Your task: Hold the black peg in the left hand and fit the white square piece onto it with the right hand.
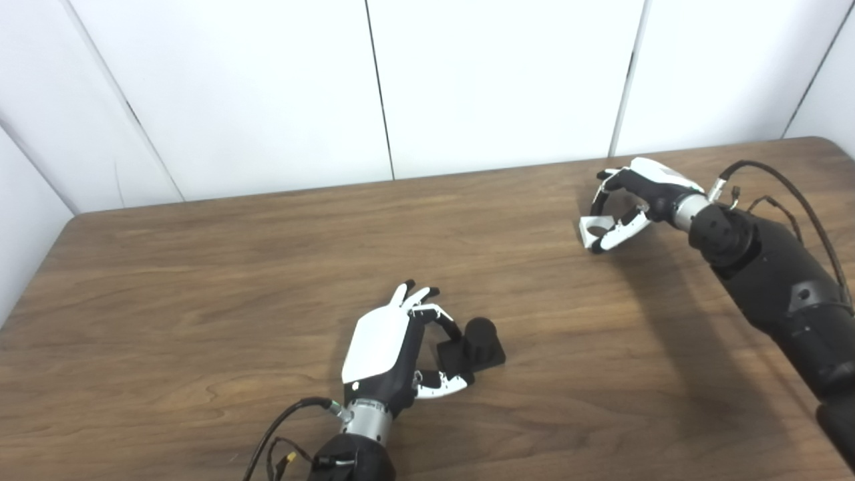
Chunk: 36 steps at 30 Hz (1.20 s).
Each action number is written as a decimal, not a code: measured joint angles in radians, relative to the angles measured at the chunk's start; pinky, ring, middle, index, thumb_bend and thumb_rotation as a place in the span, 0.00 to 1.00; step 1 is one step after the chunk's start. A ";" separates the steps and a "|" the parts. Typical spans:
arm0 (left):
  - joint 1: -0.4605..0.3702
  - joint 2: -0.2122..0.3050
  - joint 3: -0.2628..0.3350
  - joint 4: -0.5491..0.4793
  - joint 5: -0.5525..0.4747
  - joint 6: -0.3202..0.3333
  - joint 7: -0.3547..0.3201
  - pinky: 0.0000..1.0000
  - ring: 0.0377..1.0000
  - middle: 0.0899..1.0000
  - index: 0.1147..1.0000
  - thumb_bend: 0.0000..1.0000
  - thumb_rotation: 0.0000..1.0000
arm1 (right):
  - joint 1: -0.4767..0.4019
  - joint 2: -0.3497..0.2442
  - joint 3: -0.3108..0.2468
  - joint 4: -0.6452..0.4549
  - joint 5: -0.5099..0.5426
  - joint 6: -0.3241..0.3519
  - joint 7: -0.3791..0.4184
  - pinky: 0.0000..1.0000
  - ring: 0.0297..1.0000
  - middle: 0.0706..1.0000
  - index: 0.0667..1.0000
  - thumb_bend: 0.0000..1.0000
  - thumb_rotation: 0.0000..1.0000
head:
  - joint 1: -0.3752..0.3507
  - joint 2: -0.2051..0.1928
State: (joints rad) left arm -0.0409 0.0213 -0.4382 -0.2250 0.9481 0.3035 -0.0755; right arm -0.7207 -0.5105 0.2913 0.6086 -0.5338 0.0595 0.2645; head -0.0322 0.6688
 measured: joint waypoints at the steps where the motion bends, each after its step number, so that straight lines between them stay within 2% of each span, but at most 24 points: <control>1: 0.000 0.000 0.000 0.000 0.000 0.000 0.001 0.89 0.99 0.89 0.42 0.51 0.07 | 0.000 0.000 0.000 0.000 0.000 0.000 0.000 0.91 1.00 0.93 0.46 0.52 0.14 | 0.000 0.000; 17: 0.008 -0.007 0.001 0.000 0.000 0.000 0.012 0.85 1.00 0.89 0.42 0.51 0.07 | 0.000 0.001 0.005 0.002 0.000 -0.003 -0.011 0.90 1.00 0.93 0.46 0.52 0.14 | 0.006 0.002; 30: 0.008 -0.008 0.001 0.000 0.000 0.002 0.011 0.88 0.99 0.88 0.42 0.51 0.07 | 0.005 0.002 -0.006 -0.002 0.018 -0.004 -0.012 0.92 1.00 0.92 0.45 0.52 0.14 | 0.008 0.003; 36: 0.008 -0.009 0.001 0.000 0.000 0.002 0.013 0.88 0.99 0.88 0.42 0.51 0.07 | 0.028 0.002 -0.015 -0.044 0.027 -0.003 -0.012 0.93 1.00 0.92 0.46 0.52 0.14 | 0.005 0.002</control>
State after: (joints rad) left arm -0.0329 0.0128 -0.4372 -0.2247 0.9482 0.3057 -0.0626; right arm -0.6932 -0.5084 0.2768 0.5651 -0.5069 0.0563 0.2526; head -0.0276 0.6704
